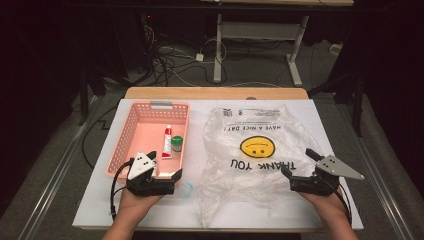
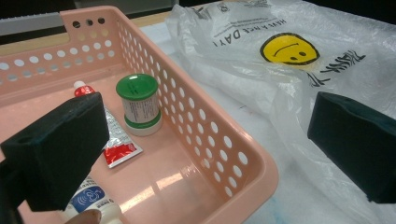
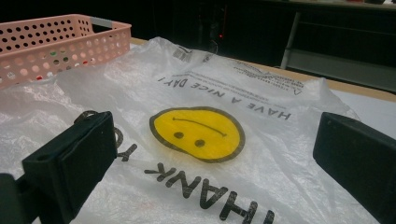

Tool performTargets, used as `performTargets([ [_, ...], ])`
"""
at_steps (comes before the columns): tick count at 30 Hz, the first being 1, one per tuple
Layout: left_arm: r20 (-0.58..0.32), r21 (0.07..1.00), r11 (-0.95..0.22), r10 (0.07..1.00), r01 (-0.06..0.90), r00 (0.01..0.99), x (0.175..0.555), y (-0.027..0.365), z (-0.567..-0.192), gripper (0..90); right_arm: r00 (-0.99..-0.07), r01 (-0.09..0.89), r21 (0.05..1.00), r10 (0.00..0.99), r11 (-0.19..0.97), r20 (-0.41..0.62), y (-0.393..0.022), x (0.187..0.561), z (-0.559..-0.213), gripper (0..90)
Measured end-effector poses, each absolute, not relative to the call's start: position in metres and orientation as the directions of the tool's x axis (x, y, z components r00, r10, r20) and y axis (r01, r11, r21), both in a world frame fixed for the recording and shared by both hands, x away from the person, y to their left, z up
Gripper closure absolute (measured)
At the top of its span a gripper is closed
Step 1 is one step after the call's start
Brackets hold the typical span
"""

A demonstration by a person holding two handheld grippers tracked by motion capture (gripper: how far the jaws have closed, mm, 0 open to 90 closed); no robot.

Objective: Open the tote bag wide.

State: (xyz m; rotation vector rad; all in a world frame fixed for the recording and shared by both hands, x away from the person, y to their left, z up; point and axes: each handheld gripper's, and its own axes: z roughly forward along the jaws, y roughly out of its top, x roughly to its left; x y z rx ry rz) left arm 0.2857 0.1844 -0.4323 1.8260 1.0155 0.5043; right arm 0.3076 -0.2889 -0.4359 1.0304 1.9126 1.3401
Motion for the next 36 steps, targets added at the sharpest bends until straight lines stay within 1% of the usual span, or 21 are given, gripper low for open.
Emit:
performTargets([
  [4, -0.099, 0.886, -0.186, 0.818, 0.424, 0.566, 0.285, 0.185, -0.43, 0.0, -0.54, 0.259, 0.944, 0.841, 0.203, -0.033, -0.287, 0.306, -0.435, 0.0],
  [14, -0.1, 0.876, -0.204, 0.81, 0.438, 0.578, 0.286, 0.182, -0.433, 0.0, -0.53, 0.261, 0.941, 0.847, 0.213, -0.045, -0.291, 0.307, -0.43, 0.0],
  [19, -0.103, 0.874, -0.207, 0.805, 0.44, 0.584, 0.288, 0.18, -0.433, 0.0, -0.486, 0.297, 0.933, 0.873, 0.205, -0.037, -0.308, 0.308, -0.428, 0.3],
  [22, -0.101, 0.874, -0.213, 0.801, 0.438, 0.59, 0.287, 0.178, -0.433, 0.0, -0.451, 0.325, 0.927, 0.892, 0.186, -0.021, -0.324, 0.306, -0.427, 2.9],
  [30, -0.104, 0.876, -0.21, 0.798, 0.435, 0.594, 0.289, 0.176, -0.432, 0.0, -0.343, 0.418, 0.896, 0.939, 0.152, 0.001, -0.365, 0.301, -0.434, 14.6],
  [32, -0.105, 0.871, -0.215, 0.797, 0.442, 0.594, 0.29, 0.176, -0.432, 0.0, -0.324, 0.44, 0.889, 0.946, 0.127, 0.025, -0.373, 0.301, -0.436, 17.1],
  [33, -0.105, 0.871, -0.215, 0.797, 0.442, 0.594, 0.29, 0.176, -0.432, 0.0, -0.316, 0.452, 0.885, 0.948, 0.115, 0.038, -0.376, 0.302, -0.437, 19.3],
  [34, -0.105, 0.866, -0.221, 0.797, 0.449, 0.595, 0.29, 0.175, -0.433, 0.0, -0.31, 0.465, 0.879, 0.95, 0.106, 0.049, -0.378, 0.302, -0.439, 24.3],
  [35, -0.101, 0.862, -0.23, 0.795, 0.452, 0.598, 0.29, 0.174, -0.433, 0.0, -0.31, 0.465, 0.879, 0.95, 0.106, 0.049, -0.378, 0.302, -0.439, 24.3],
  [36, -0.097, 0.861, -0.237, 0.793, 0.451, 0.602, 0.29, 0.173, -0.433, 0.0, -0.296, 0.485, 0.868, 0.954, 0.103, 0.052, -0.379, 0.303, -0.44, 29.0],
])
